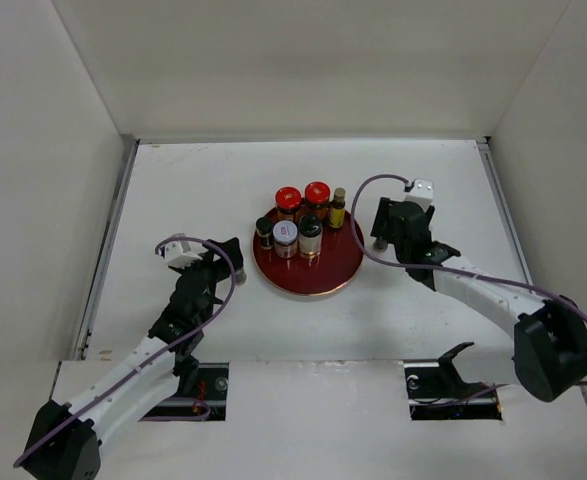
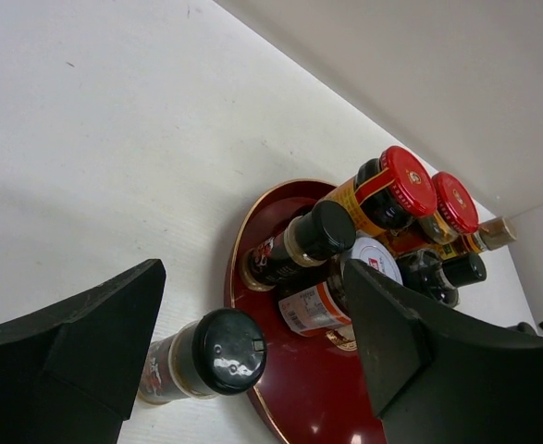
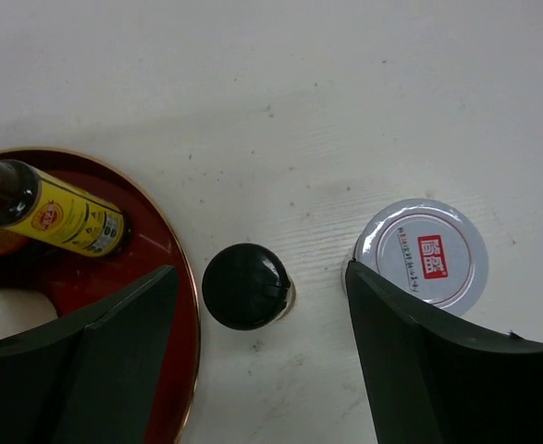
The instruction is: Organize the condiment bottles
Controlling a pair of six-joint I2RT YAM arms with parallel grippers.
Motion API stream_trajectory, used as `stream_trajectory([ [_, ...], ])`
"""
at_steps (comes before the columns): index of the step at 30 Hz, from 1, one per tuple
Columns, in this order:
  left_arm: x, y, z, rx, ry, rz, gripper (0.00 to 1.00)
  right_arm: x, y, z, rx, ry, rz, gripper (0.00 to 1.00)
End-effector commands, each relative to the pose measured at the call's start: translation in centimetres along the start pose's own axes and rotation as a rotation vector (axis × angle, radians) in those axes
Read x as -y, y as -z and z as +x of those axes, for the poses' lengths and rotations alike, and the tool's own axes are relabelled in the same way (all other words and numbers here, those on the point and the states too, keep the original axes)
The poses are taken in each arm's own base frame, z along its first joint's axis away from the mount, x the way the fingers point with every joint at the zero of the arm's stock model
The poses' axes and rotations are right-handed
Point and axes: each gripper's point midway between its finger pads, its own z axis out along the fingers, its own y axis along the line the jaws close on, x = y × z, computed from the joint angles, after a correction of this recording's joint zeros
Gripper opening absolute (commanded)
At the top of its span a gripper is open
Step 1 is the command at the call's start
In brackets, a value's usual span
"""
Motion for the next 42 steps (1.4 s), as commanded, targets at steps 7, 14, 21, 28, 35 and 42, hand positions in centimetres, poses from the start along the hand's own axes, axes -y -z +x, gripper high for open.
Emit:
stream_trajectory([
  [7, 0.8, -0.1, -0.5, 0.013, 0.060, 0.045, 0.77, -3.0, -1.6, 0.0, -0.024, 0.026, -0.073, 0.66],
  [14, 0.5, -0.2, -0.4, 0.010, 0.058, 0.036, 0.77, -2.9, -1.4, -1.9, 0.034, 0.016, -0.047, 0.40],
  [21, 0.4, -0.3, -0.3, 0.009, 0.060, 0.029, 0.77, -6.1, 1.7, -5.3, 0.116, 0.013, -0.131, 0.40],
  [28, 0.1, -0.4, -0.2, 0.007, 0.056, 0.021, 0.77, -11.6, 0.8, -3.3, 0.070, 0.040, -0.232, 0.41],
  [35, 0.1, -0.4, -0.2, 0.006, 0.057, 0.020, 0.77, -14.3, -0.4, -1.1, 0.032, 0.068, -0.258, 0.43],
  [42, 0.2, -0.4, -0.3, 0.008, 0.059, 0.024, 0.77, -14.7, -0.8, 1.5, -0.019, 0.079, -0.260, 0.57],
])
